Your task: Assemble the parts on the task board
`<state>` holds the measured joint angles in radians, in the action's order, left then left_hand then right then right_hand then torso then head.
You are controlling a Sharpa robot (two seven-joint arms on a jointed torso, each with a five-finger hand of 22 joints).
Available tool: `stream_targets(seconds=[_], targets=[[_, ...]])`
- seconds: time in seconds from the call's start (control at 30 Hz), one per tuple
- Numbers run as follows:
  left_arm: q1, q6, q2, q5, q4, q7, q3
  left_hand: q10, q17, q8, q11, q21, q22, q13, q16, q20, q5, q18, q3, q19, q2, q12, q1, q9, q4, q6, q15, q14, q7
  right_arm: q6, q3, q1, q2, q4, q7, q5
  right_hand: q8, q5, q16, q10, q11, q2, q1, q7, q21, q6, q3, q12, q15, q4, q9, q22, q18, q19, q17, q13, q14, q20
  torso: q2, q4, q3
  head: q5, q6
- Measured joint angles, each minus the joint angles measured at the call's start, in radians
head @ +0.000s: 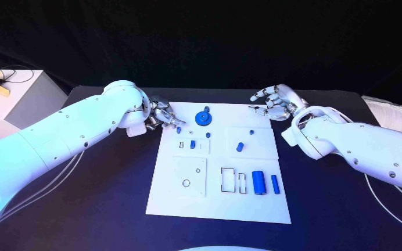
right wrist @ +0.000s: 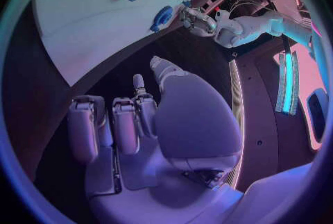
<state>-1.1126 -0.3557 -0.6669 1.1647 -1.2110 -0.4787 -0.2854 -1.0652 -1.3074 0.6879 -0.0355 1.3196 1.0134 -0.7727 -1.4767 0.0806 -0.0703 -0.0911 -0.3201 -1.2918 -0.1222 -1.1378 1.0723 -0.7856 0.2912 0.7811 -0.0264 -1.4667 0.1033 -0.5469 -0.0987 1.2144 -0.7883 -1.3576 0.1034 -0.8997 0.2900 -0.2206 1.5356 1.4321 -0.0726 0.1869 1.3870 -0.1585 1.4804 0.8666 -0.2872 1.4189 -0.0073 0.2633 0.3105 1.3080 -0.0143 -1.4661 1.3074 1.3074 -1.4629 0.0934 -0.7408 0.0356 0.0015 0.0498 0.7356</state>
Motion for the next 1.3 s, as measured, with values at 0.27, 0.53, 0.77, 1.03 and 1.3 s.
stream_targets(seconds=[0.27,0.53,0.77,1.03,1.3], targets=[[0.0,-0.018,0.0,-0.001,-0.002,0.0,0.003,-0.004,0.0,0.006,0.004,0.0,0.002,0.0,-0.002,0.0,-0.003,0.0,0.0,0.0,0.005,0.0,0.014,-0.003,0.0,0.0,0.0,0.0,0.0,0.0,0.0,0.0,0.0,0.001,0.0,0.0,0.0,0.0,0.0,0.0,0.0,0.0,0.0,0.0,0.0,0.0,0.0,0.0,0.0,0.0,-0.001,0.0,0.0,0.0,0.0,0.0,0.0,0.0,0.0,-0.0003,0.0002,0.0,0.001],[0.0,-0.028,-0.001,0.0,-0.002,0.0,0.004,-0.004,0.0,0.009,0.004,0.0,0.002,-0.001,-0.002,0.0,-0.004,0.0,0.0,0.0,0.008,-0.001,0.024,-0.004,0.0,0.0,0.0,0.0,0.0,0.0,0.0,0.0,0.001,0.001,0.0,0.0,0.0,0.0,0.0,0.0,0.0,0.0,0.0,0.0,0.0,0.0,0.0,0.0,0.0,0.0,-0.001,0.0,0.0,0.0,0.0,0.001,0.0,0.0,0.0,-0.0008,0.0009,0.001,0.002],[0.0,-0.033,0.0,0.0,-0.004,-0.001,0.006,-0.004,0.0,0.021,0.004,0.0,0.006,-0.001,-0.002,-0.004,-0.004,0.0,-0.013,-0.004,0.019,-0.004,0.059,-0.007,-0.001,-0.004,0.0,0.0,-0.004,0.0,0.0,0.0,0.002,0.002,0.0,0.0,0.0,0.0,0.0,0.0,0.0,0.0,0.0,0.0,0.0,0.0,0.0,0.0,0.0,0.0,-0.001,0.0,0.0,0.0,0.0,0.001,0.0,0.0,-0.001,-0.0008,0.0008,0.001,0.003],[0.0,-0.035,0.0,-0.003,-0.005,-0.001,0.007,-0.002,0.0,0.03,0.006,0.004,0.007,0.001,-0.003,-0.004,-0.004,0.0,-0.047,-0.004,0.027,-0.004,0.103,-0.009,-0.002,-0.005,-0.006,0.001,-0.005,0.0,0.0,0.0,0.004,0.004,0.0,0.0,0.0,0.0,0.0,0.0,0.0,0.0,0.0,0.0,0.0,0.0,0.0,0.0,0.0,0.0,-0.001,0.0,0.0,0.0,0.0,0.001,0.0,0.0,-0.001,-0.0003,0.0009,0.0,0.005],[-0.001,-0.034,-0.002,-0.012,-0.005,0.0,0.008,-0.004,0.0,0.038,0.011,0.004,0.012,0.006,-0.006,-0.004,-0.004,0.0,-0.121,-0.004,0.027,-0.004,0.157,-0.01,-0.005,-0.011,-0.007,0.0,-0.011,0.0,0.0,0.0,0.005,0.005,0.0,0.0,0.0,0.0,0.0,0.0,0.0,0.0,0.0,0.0,0.0,0.0,0.0,0.0,0.0,0.0,-0.001,0.0,0.0,0.0,0.0,0.0,0.0,0.0,0.0,-0.0005,0.0007,0.0,0.007]])
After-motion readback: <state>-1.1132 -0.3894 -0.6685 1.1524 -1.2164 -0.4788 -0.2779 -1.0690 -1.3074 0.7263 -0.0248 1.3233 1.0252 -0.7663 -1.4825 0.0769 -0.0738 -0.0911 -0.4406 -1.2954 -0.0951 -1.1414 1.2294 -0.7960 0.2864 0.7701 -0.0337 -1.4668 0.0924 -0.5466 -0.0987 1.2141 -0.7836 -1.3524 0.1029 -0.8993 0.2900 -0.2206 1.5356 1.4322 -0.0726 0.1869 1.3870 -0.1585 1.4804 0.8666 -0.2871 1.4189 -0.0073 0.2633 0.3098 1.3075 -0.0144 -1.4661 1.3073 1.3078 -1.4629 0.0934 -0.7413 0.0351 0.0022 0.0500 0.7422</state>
